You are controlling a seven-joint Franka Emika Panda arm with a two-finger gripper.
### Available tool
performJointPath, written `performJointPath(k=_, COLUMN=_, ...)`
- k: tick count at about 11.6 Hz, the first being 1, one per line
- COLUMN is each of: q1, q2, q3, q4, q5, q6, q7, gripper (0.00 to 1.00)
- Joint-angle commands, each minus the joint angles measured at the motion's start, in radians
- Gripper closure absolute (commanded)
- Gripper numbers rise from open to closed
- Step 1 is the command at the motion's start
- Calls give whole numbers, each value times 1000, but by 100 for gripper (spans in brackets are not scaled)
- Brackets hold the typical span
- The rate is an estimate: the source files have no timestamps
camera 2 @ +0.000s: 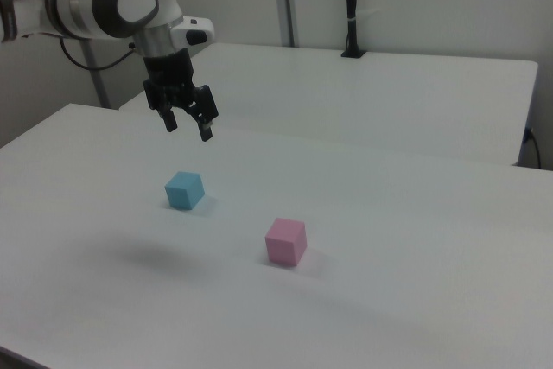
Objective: Put blue cube on pink cube
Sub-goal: 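Move the open gripper over the light-blue cube and lower it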
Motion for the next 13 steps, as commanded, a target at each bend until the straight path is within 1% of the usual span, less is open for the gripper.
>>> performJointPath(k=1, q1=61, q2=59, q3=-6, q4=14, q5=26, q6=111, q7=-5, gripper=0)
performJointPath(k=3, q1=109, q2=143, q3=-15, q4=73, q5=48, q6=157, q7=-2, gripper=0)
performJointPath(k=5, q1=141, q2=218, q3=-23, q4=108, q5=49, q6=226, q7=-3, gripper=0)
performJointPath(k=7, q1=161, q2=271, q3=-23, q4=108, q5=48, q6=309, q7=-14, gripper=0)
performJointPath(k=9, q1=169, q2=303, q3=-23, q4=102, q5=48, q6=352, q7=-28, gripper=0)
performJointPath(k=13, q1=218, q2=389, q3=-20, q4=88, q5=35, q6=375, q7=-33, gripper=0)
